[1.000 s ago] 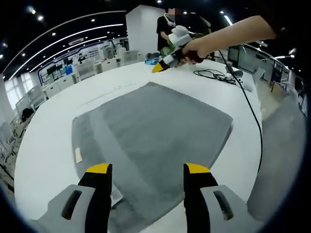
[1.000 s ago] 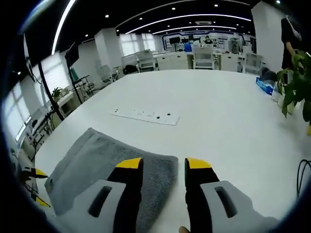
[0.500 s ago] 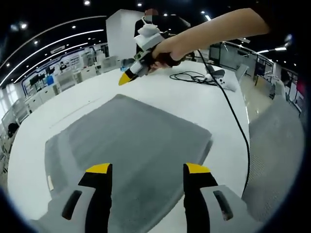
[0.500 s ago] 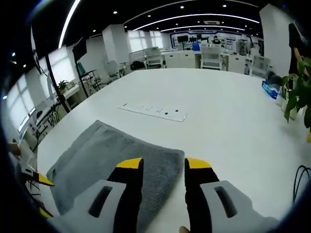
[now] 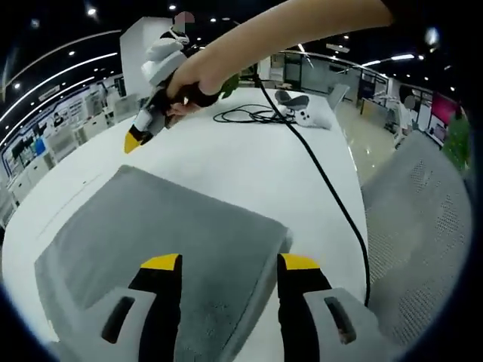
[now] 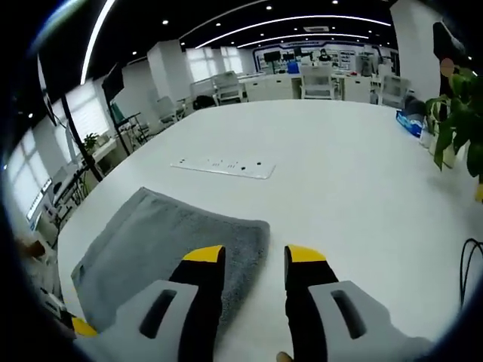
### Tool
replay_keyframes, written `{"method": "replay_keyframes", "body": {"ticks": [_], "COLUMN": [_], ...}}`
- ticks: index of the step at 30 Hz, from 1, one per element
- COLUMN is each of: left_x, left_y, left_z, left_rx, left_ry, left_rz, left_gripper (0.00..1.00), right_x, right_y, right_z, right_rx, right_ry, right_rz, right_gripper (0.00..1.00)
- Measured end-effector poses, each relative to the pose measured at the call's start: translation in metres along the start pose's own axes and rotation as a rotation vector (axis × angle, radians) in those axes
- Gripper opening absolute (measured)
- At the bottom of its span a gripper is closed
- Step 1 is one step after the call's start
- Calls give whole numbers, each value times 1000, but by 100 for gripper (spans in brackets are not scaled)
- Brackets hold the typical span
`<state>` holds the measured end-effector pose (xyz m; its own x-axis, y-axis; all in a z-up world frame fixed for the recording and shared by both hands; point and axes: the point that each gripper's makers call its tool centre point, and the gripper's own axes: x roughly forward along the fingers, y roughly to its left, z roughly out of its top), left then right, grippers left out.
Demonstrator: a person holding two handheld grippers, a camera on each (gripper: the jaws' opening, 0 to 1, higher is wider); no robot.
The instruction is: Fold the towel on the table until its edges align and the towel forms a compact rectangular stack.
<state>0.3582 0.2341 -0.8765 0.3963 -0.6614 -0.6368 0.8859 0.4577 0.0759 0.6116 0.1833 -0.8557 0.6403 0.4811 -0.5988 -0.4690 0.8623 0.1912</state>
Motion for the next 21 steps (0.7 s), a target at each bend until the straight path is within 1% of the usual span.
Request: {"method": "replay_keyframes", "body": {"ticks": [6,8,11,15,17,21], "left_x": [13,18,22,29,33,38], "left_y": [-16,-24,-31,-38,-42,-48], "left_z": [4,6,9,13,15,14], "left_rx": [43,59,74,89,86,87], "left_ry": [9,4,-4,-6,-10,-10], "left_rz": [-48,-79,-92,-106,-120,-138], "left_gripper": [50,45,34,28,22,21], "right_x": [3,4,5,7,10,16], "right_y": [-5,-5,-7,-6,-6,-9], "right_z": [-6,-8,-11,-11,-12,-12], "right_rx": [-7,-5,-20,-24,-27,-23], "right_ry": [10,14,16,15,17,17], "right_rz": [1,2,-4,2,7,4], "right_gripper": [30,30,30,29,28,27]}}
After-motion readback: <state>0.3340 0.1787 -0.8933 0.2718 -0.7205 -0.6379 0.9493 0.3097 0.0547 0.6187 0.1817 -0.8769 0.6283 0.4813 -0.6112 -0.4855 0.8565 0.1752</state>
